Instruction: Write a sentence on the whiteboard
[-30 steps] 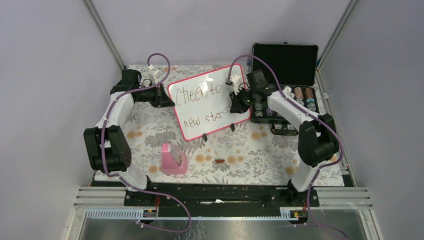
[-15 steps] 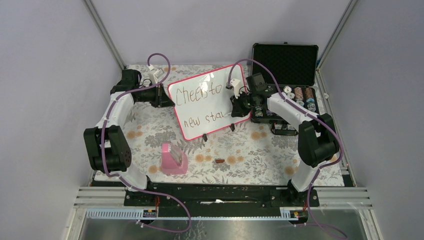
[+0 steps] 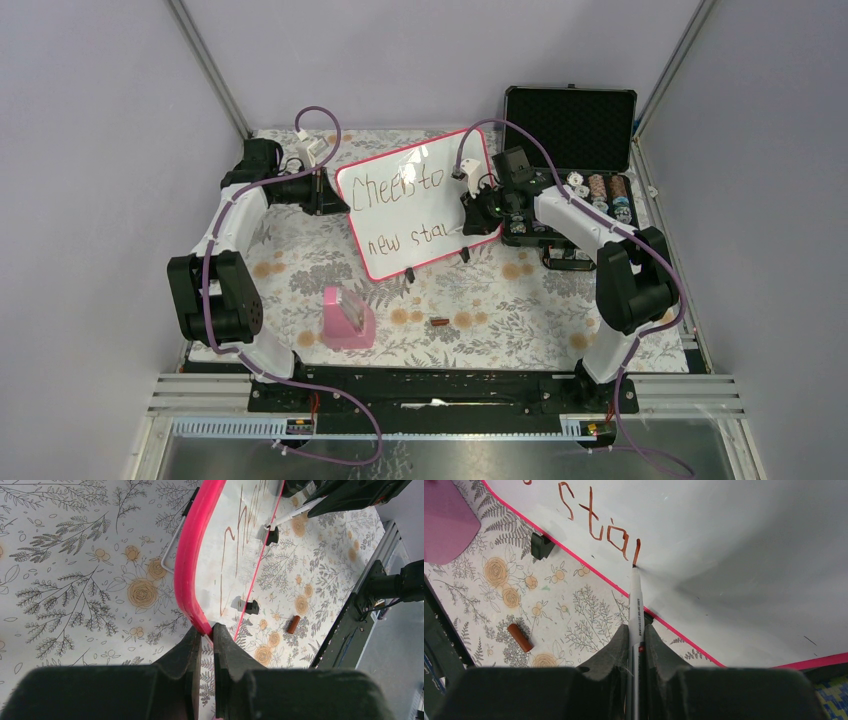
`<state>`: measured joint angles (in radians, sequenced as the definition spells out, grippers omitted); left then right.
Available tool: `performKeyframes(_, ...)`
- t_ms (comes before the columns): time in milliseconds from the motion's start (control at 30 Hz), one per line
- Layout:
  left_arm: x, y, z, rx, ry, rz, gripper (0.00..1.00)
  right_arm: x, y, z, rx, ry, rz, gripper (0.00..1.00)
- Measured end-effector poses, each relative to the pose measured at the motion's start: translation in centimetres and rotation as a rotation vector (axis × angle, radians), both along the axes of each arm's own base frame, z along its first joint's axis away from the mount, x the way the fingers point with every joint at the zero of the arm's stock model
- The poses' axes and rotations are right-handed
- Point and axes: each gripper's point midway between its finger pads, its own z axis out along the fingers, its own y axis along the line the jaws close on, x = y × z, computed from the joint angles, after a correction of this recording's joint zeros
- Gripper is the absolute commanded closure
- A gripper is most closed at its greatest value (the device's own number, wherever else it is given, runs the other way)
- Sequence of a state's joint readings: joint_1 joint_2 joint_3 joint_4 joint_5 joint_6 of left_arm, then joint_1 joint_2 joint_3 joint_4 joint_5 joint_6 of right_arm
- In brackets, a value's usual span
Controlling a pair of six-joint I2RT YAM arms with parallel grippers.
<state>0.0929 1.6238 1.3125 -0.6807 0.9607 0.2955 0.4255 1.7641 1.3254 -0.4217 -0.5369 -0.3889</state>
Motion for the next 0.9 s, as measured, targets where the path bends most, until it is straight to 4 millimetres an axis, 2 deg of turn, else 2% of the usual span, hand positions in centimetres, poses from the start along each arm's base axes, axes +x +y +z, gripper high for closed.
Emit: performKeyframes(900, 0.0, 0.0, 0.0, 0.001, -0.002, -0.002, 1.00, 0.7, 0.3, 1.1, 0.013, -0.013, -0.016, 1.00)
